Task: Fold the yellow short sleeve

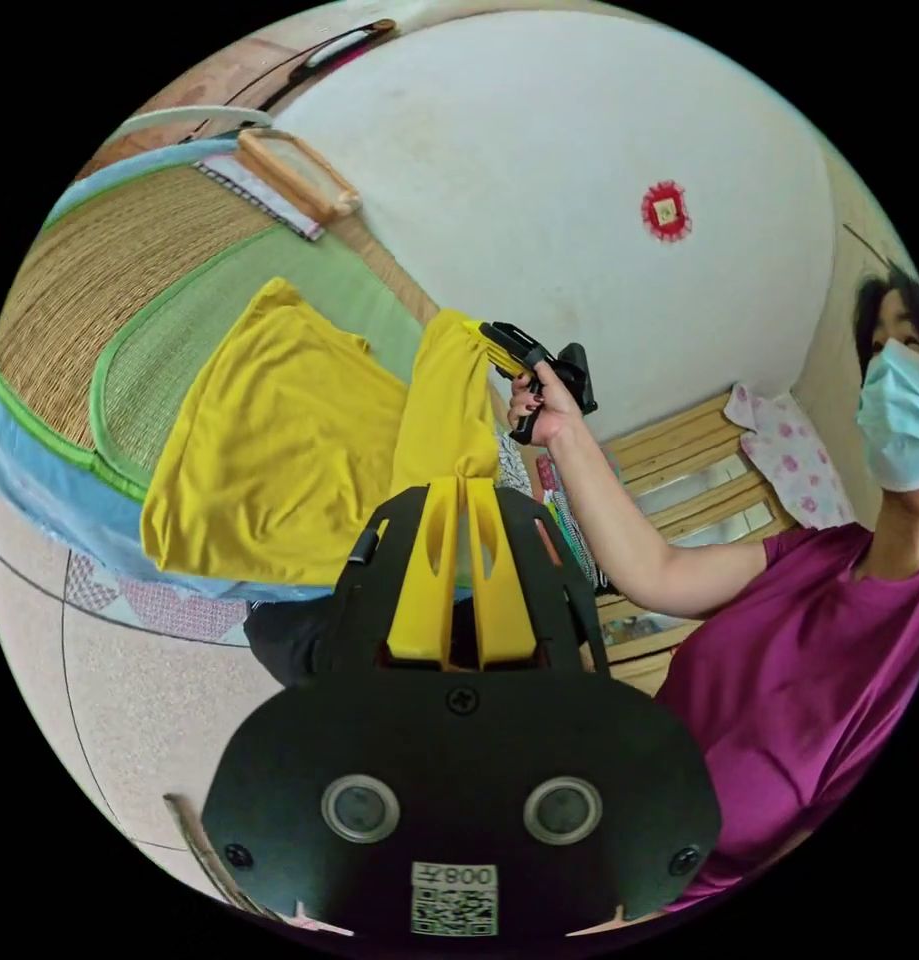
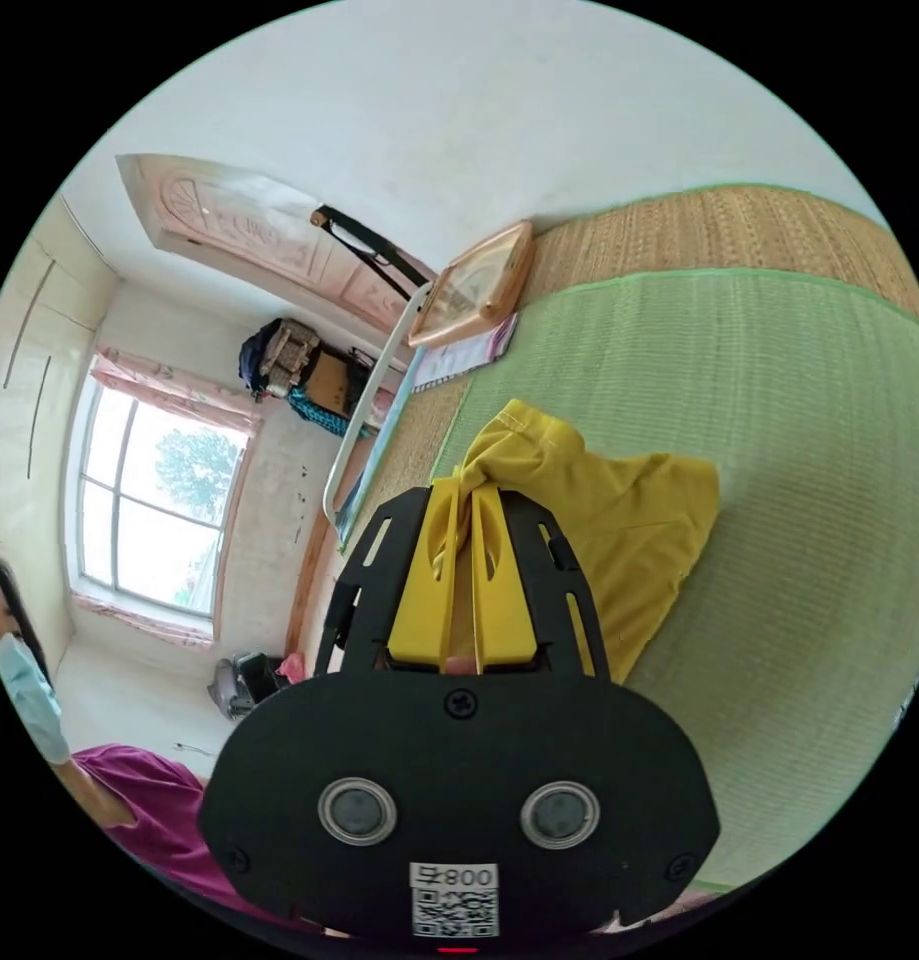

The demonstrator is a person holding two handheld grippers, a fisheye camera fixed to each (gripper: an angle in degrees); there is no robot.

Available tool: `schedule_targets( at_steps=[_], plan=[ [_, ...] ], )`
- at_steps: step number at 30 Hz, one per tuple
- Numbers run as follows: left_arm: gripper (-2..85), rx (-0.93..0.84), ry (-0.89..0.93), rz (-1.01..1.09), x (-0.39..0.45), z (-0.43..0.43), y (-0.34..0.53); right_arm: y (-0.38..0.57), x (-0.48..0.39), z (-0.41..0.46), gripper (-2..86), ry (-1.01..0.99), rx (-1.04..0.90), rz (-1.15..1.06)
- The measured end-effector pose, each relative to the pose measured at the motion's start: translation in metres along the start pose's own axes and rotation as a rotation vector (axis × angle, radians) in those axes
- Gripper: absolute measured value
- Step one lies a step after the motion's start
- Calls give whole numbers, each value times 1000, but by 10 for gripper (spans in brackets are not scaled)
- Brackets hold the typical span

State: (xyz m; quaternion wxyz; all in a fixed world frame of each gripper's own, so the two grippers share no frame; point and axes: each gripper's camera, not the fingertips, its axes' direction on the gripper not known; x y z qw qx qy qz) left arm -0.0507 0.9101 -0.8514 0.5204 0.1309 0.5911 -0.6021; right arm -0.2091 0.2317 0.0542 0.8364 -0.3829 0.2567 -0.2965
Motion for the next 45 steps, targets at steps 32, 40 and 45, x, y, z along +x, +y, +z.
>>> schedule_targets(
  at_steps=[32,40,45],
  plan=[
    [10,223,82,-486,-95,-221,-25,-133,-200,-6,35,268,-354,-48],
    [4,245,34,-455,-66,-256,-24,-147,-257,-63,56,241,-319,-181],
    [4,237,28,-351,-31,-258,-41,-148,-278,-96,48,235,-311,-226]
  ],
)
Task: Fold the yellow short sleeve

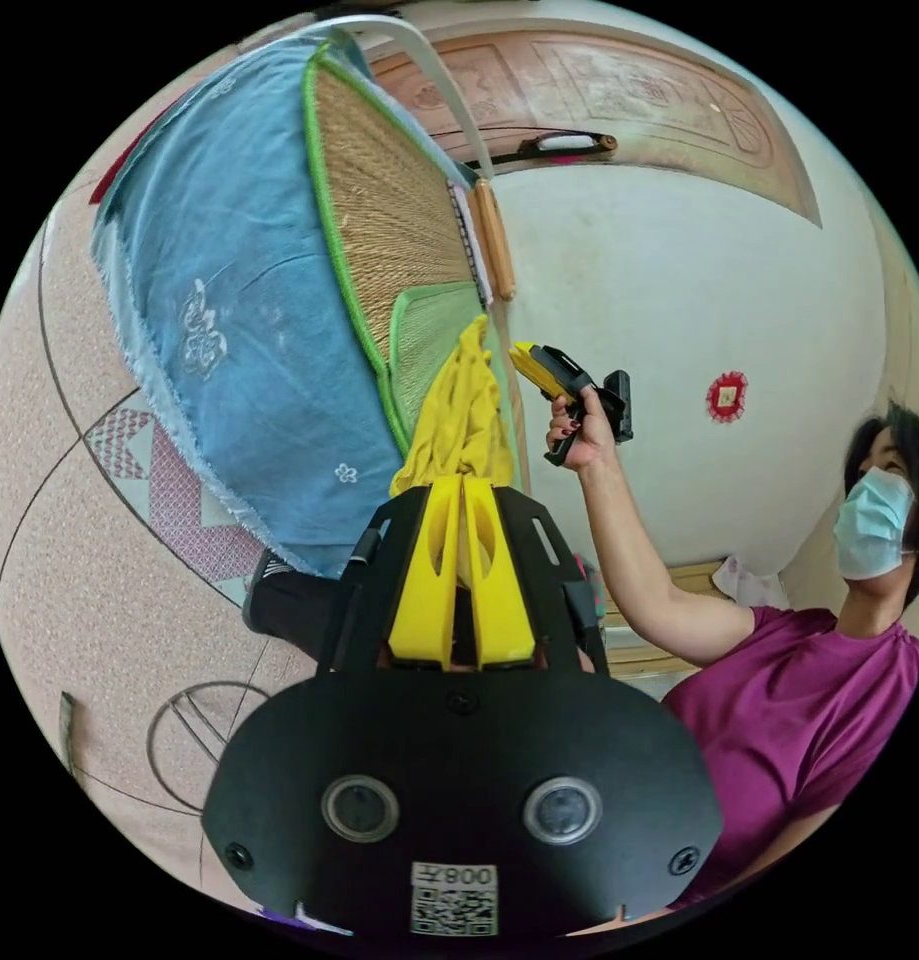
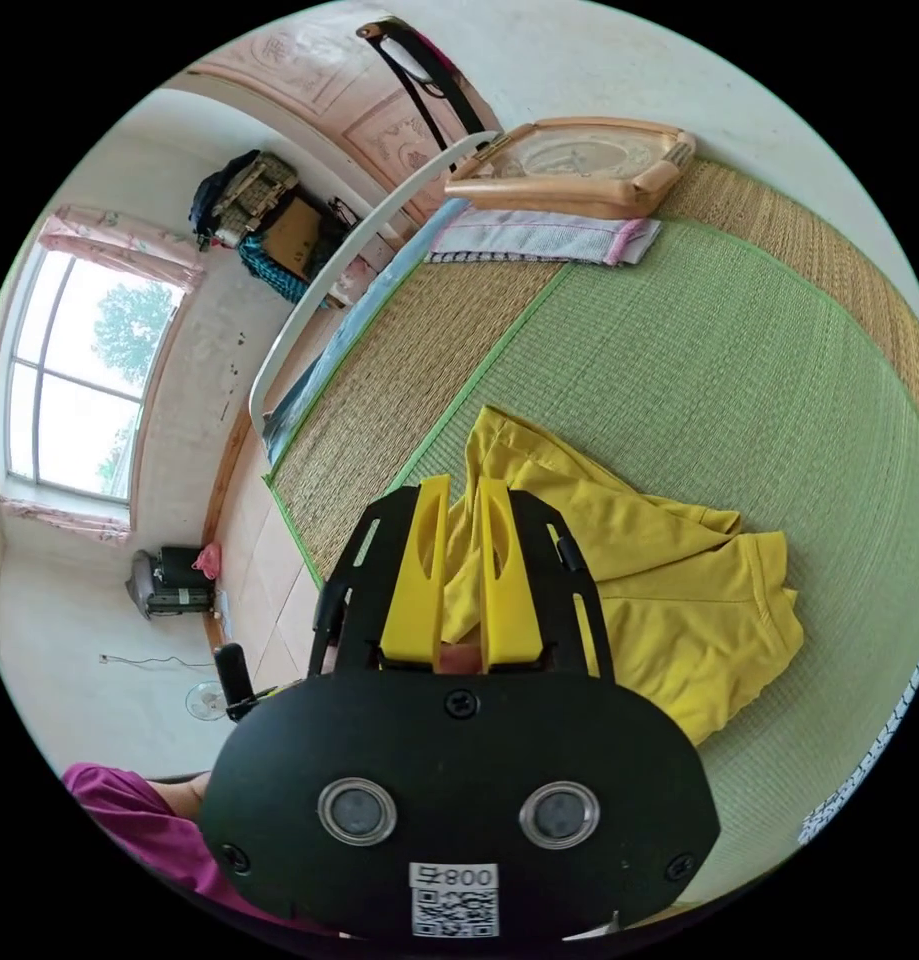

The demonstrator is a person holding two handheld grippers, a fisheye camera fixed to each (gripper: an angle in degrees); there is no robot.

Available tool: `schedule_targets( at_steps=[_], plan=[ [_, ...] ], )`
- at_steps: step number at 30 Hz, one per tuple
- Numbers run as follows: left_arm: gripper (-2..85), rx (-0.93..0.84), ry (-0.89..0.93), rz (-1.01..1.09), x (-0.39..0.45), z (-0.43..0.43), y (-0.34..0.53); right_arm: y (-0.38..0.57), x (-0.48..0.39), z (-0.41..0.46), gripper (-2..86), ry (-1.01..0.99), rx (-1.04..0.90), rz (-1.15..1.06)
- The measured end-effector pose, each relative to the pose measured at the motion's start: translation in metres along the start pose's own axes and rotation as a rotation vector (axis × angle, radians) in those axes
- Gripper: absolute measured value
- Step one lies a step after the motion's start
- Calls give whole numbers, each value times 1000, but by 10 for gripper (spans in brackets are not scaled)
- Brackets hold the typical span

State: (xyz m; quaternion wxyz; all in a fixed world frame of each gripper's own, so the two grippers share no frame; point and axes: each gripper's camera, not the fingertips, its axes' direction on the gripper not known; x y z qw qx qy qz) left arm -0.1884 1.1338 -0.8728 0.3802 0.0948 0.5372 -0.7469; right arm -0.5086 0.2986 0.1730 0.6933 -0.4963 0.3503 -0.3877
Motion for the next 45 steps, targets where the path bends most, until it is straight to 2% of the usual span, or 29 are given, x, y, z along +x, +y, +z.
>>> schedule_targets(
  at_steps=[6,9,14,19,24,28,32,40,45],
  plan=[
    [11,-103,-114,99,31,40,0,15,-1,-7,21,92,-63,14],
    [25,-96,-105,143,47,46,8,27,6,-32,27,120,-10,40],
    [56,-186,-263,293,84,75,16,39,19,-63,55,93,44,66],
    [29,-215,-372,320,93,97,24,29,-6,-55,69,174,-9,-43],
    [13,-222,-381,314,96,104,33,9,-37,-42,80,350,-34,-191],
    [8,-222,-383,313,99,107,36,4,-45,-26,74,417,-93,-258],
    [5,-204,-369,302,100,102,37,8,-48,-25,30,446,-100,-315],
    [4,-116,-366,272,91,79,34,0,-27,-72,2,314,20,-282],
    [5,-121,-366,263,83,89,32,-7,-9,-36,7,315,-82,-263]
  ],
)
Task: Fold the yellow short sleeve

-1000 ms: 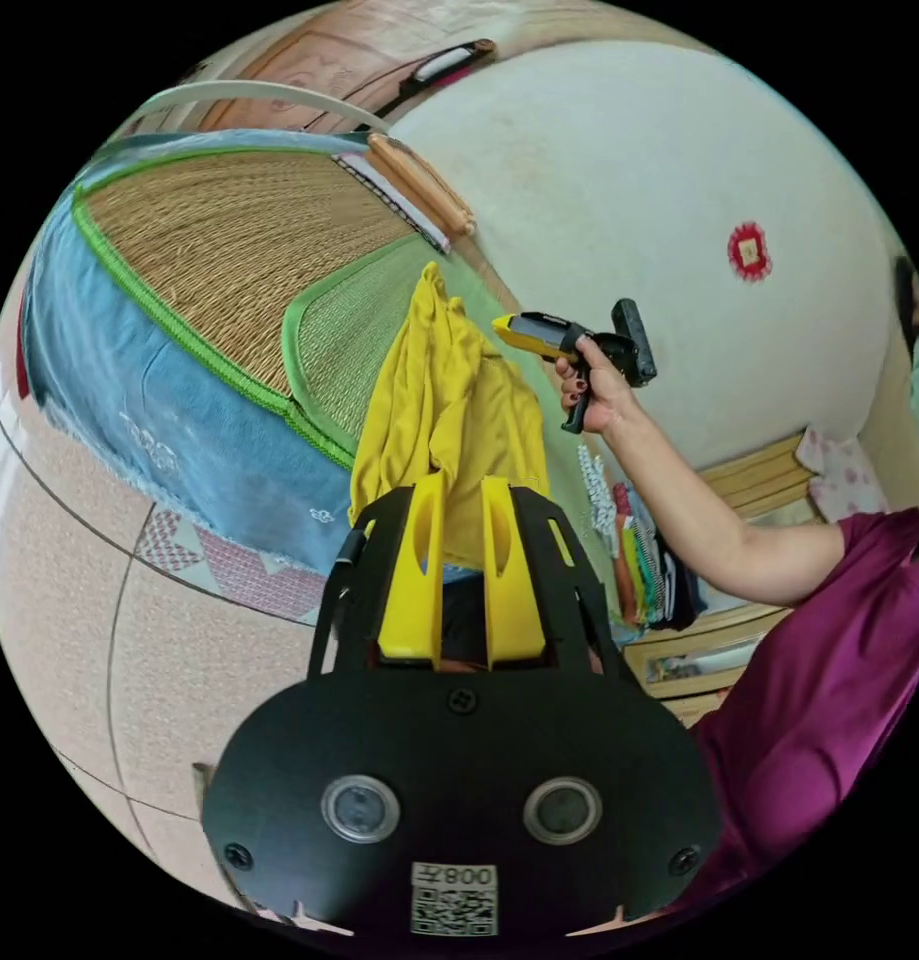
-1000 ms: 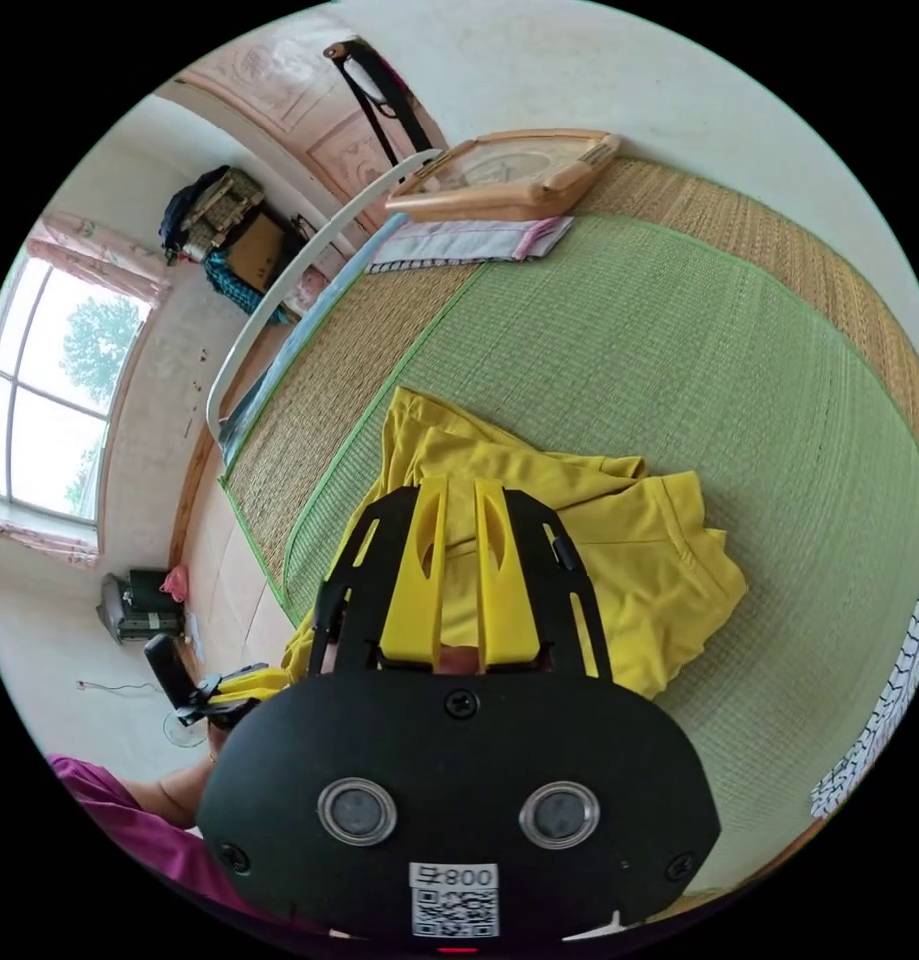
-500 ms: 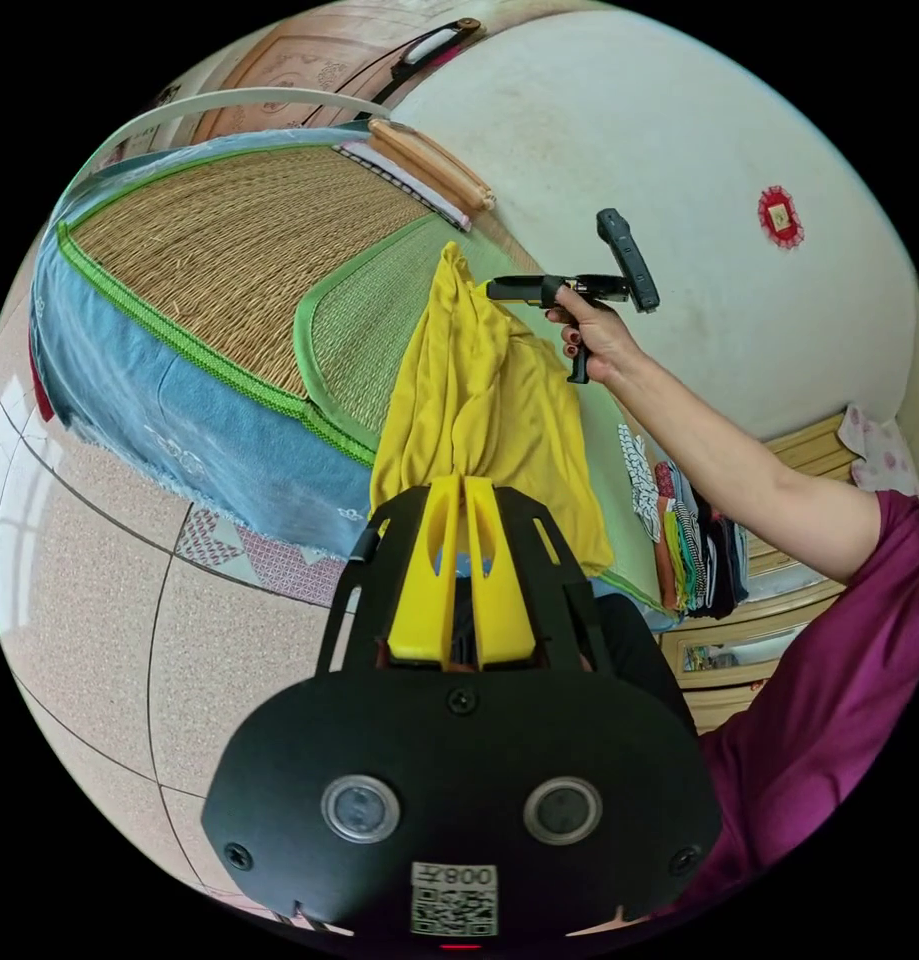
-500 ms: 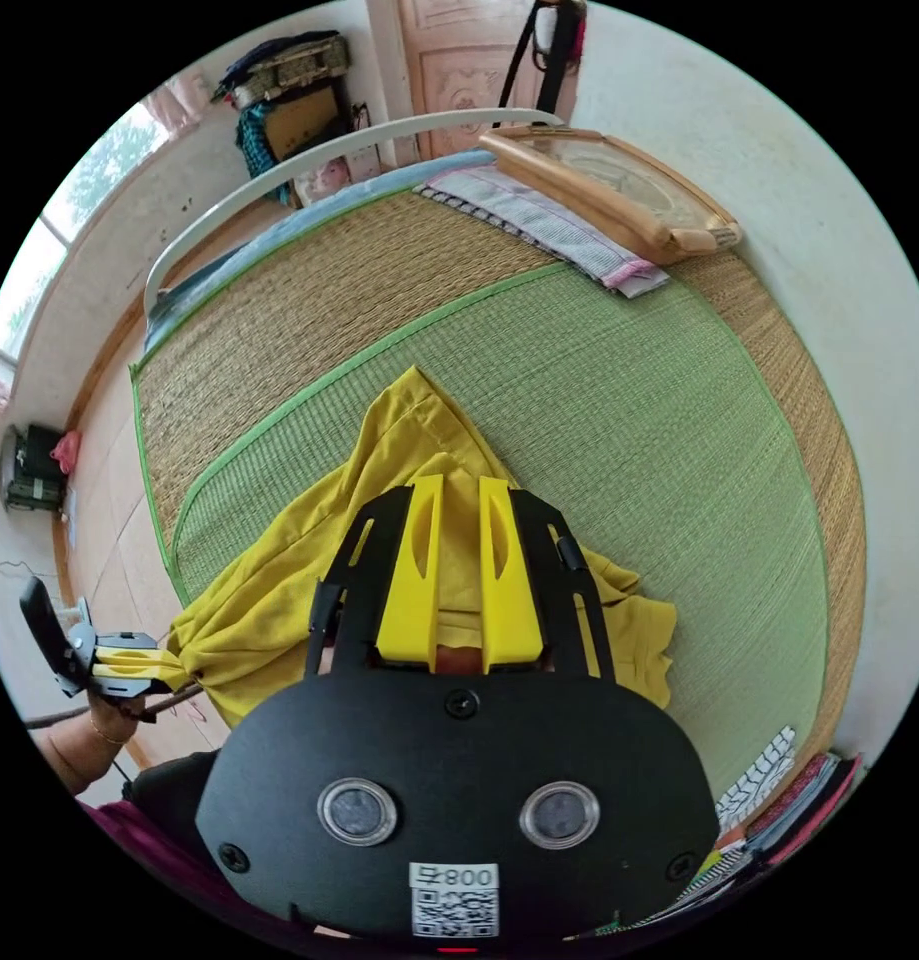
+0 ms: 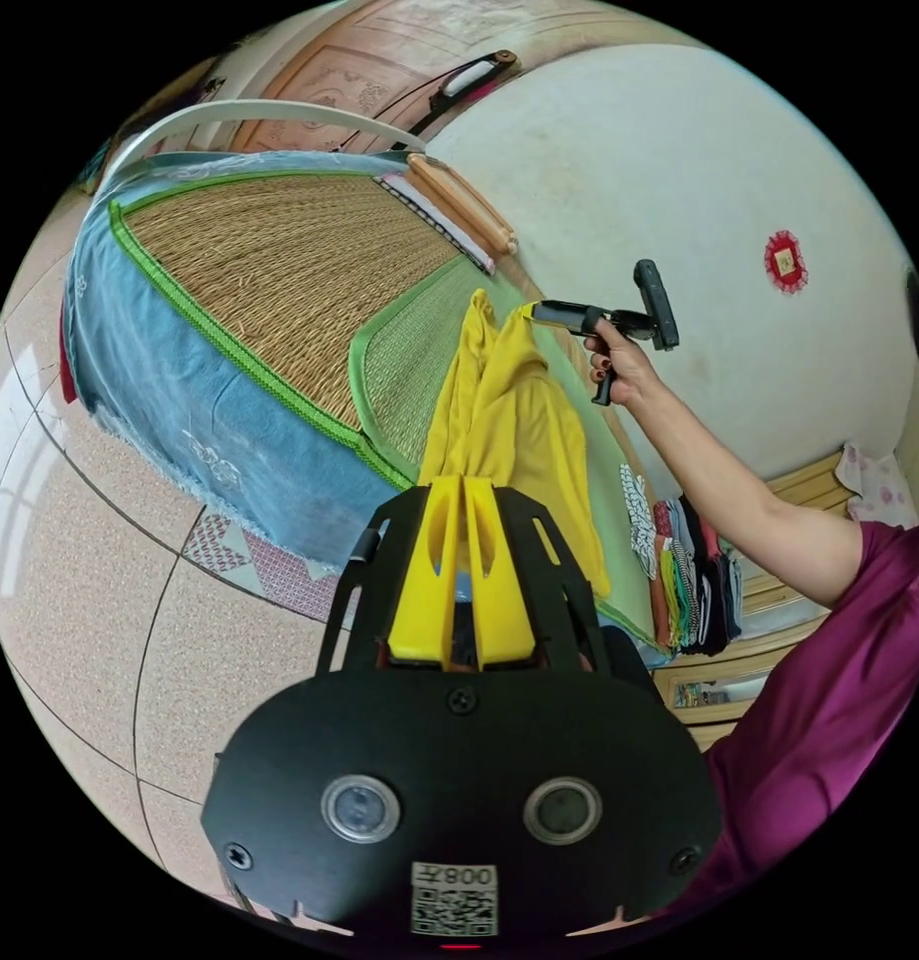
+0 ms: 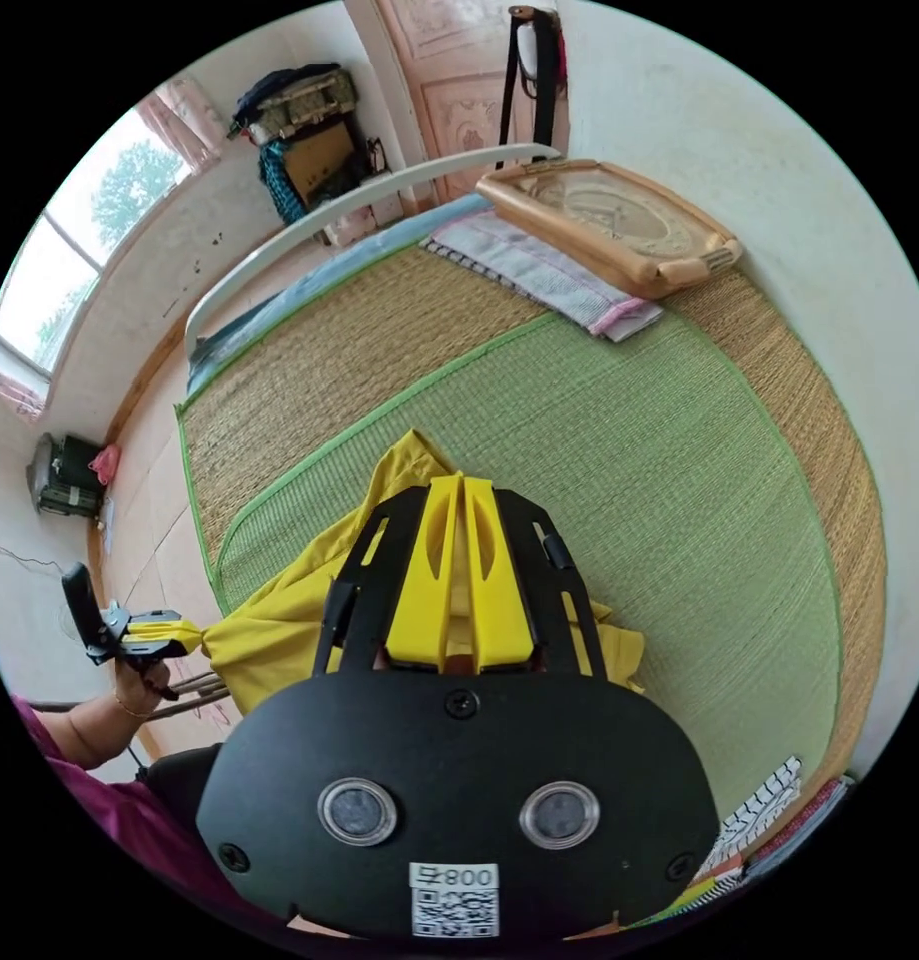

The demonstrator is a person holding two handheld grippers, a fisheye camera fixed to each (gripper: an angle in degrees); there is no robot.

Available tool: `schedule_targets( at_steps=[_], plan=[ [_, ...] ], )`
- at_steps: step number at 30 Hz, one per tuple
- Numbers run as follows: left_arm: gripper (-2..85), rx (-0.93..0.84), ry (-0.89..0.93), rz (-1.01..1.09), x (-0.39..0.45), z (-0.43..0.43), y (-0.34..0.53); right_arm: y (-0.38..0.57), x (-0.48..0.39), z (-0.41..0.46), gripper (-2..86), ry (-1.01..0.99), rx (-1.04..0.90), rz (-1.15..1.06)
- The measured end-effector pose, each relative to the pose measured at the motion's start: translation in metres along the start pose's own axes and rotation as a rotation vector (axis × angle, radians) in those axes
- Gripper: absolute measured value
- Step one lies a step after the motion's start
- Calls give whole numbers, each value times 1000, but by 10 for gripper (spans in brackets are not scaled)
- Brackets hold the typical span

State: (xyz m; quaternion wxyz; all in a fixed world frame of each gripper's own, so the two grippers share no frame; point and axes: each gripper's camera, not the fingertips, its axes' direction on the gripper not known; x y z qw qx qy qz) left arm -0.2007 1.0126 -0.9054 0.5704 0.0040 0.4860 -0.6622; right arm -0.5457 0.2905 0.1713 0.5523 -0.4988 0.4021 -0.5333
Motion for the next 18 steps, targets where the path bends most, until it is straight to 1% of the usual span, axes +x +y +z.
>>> schedule_targets(
  at_steps=[2,7,10,12,13,16,18],
  plan=[
    [7,7,6,2,0,1,2,0,2,9,13,1,-17,8],
    [13,41,21,20,0,-5,8,15,17,0,38,-39,78,31],
    [15,36,38,57,5,0,8,33,26,-7,46,-107,135,26],
    [13,2,32,74,6,12,7,54,21,1,37,-188,158,-17],
    [10,-17,19,74,4,21,7,58,19,6,34,-197,158,-23],
    [5,-67,-54,53,-8,43,10,65,12,54,17,-173,64,-13],
    [3,-67,-42,38,-15,49,12,61,11,99,8,-138,-49,-7]
  ],
)
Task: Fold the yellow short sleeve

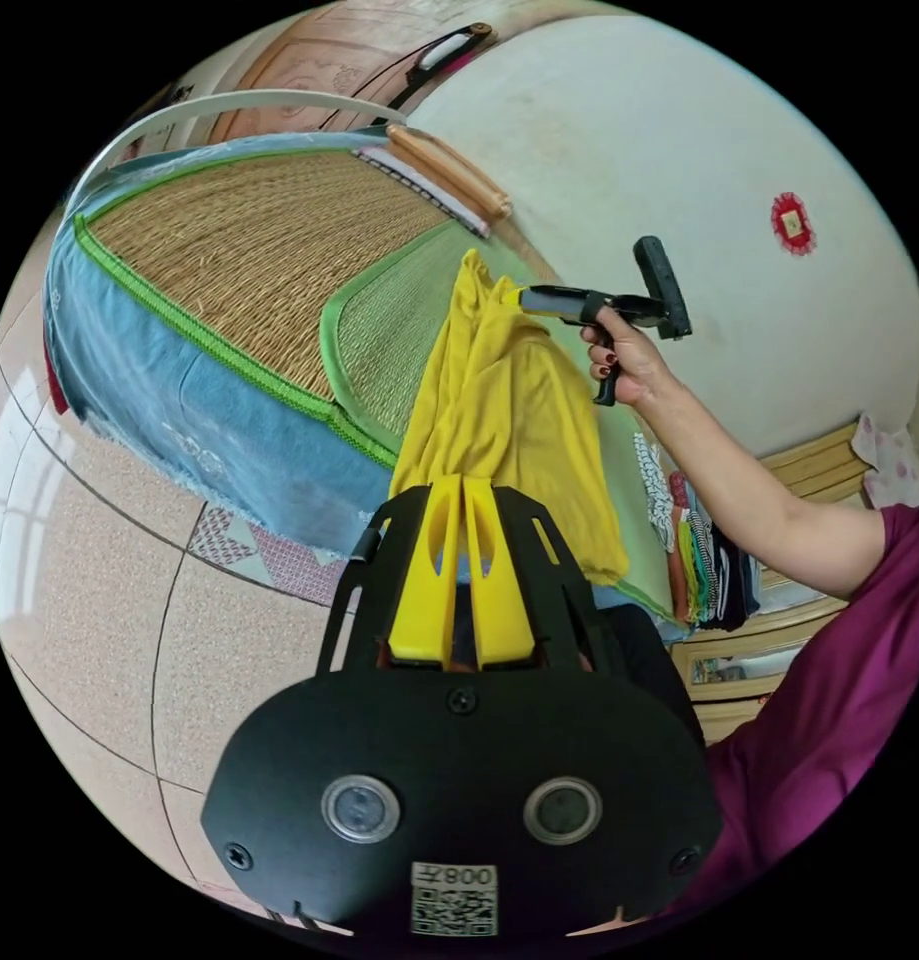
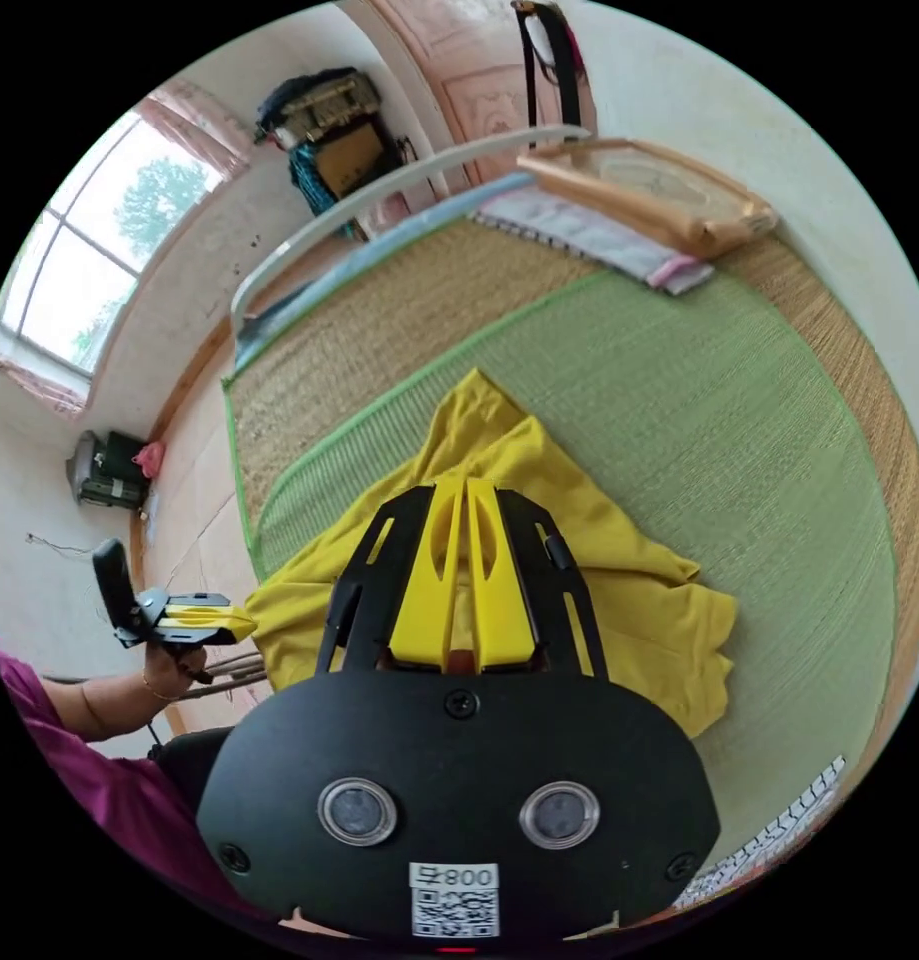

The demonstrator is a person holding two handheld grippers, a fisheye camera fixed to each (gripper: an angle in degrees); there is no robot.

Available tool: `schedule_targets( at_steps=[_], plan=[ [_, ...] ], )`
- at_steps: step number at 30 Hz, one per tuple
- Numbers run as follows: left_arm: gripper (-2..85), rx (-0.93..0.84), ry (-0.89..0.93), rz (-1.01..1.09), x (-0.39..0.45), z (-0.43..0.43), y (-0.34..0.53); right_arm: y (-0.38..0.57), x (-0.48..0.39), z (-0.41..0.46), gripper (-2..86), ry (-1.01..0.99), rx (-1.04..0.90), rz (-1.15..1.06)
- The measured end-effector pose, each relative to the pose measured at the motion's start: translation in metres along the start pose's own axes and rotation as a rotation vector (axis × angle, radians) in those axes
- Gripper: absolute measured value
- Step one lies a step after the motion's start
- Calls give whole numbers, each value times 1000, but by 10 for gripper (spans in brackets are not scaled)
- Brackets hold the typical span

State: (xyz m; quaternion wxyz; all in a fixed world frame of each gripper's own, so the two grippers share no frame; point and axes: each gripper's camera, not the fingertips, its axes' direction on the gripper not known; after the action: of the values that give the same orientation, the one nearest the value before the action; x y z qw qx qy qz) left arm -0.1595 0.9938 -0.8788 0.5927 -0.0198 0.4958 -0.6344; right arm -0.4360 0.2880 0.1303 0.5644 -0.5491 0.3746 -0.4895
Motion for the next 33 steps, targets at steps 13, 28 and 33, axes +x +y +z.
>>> schedule_targets(
  at_steps=[13,28,33],
  plan=[
    [6,-26,0,-57,-44,19,4,121,31,-18,8,-98,170,77],
    [9,-168,-92,47,-45,98,14,338,3,80,73,-215,32,411],
    [5,-81,-30,60,-42,94,25,332,7,59,67,-140,124,379]
  ],
)
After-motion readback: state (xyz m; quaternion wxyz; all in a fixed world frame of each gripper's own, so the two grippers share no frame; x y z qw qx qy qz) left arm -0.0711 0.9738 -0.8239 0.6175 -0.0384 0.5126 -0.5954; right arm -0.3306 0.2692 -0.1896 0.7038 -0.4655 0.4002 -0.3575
